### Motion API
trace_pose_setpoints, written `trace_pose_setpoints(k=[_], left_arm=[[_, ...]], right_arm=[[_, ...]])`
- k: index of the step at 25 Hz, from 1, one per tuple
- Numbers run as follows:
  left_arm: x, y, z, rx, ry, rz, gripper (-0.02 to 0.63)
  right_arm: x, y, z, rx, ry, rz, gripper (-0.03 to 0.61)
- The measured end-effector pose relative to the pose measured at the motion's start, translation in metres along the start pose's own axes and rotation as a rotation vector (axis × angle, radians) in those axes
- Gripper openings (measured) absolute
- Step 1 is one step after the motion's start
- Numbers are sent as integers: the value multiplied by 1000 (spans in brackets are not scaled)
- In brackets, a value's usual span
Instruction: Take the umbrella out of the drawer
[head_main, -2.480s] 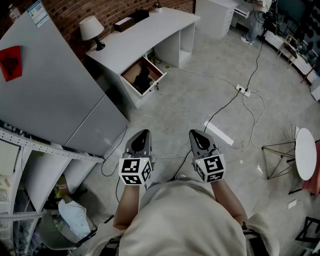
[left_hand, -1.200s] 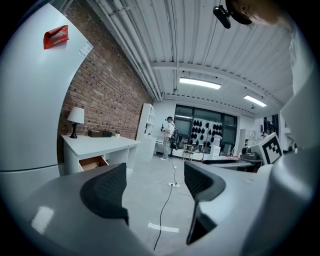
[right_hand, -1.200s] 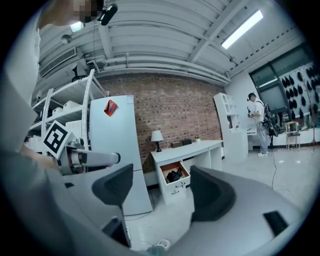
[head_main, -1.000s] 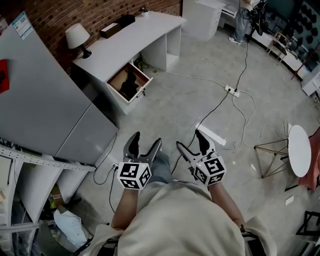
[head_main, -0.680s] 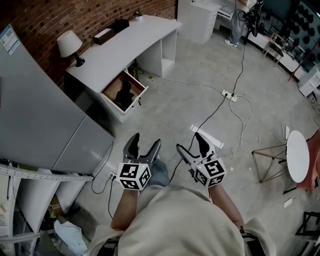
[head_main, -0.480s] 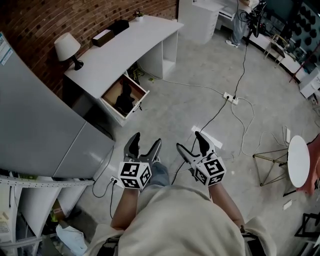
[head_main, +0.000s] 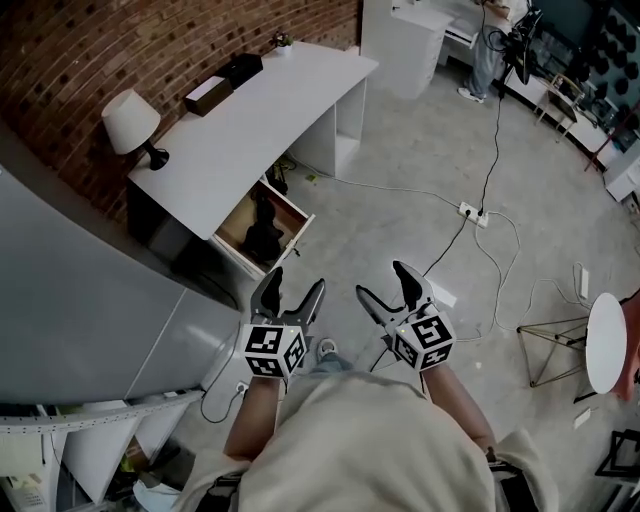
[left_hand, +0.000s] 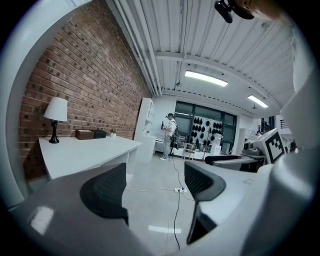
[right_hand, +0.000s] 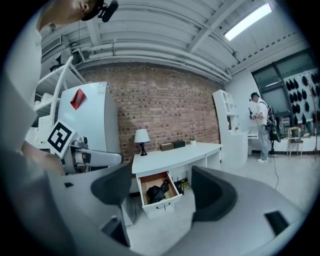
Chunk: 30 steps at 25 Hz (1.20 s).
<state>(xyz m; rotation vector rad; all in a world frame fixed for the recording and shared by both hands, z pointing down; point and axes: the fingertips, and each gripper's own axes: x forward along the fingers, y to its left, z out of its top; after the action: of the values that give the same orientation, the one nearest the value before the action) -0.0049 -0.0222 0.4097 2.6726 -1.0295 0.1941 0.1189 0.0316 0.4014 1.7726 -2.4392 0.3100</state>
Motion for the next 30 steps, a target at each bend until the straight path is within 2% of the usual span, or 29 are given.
trace_pose_setpoints(k=[7, 16, 19, 24, 30], left_arm=[[40, 59, 16, 6, 9, 1, 350], [57, 126, 14, -20, 22, 43, 350], [66, 147, 4, -23, 41, 64, 351], [74, 167, -21, -82, 95, 119, 351], [108, 198, -54, -141, 151, 176, 351]], right_arm=[[73, -11, 14, -1, -4, 9, 357], [137, 1, 12, 21, 15, 55, 357], [149, 6, 5, 24, 31, 69, 357], [163, 14, -11, 59, 95, 121, 356], [208, 3, -19, 57, 135, 189, 356]])
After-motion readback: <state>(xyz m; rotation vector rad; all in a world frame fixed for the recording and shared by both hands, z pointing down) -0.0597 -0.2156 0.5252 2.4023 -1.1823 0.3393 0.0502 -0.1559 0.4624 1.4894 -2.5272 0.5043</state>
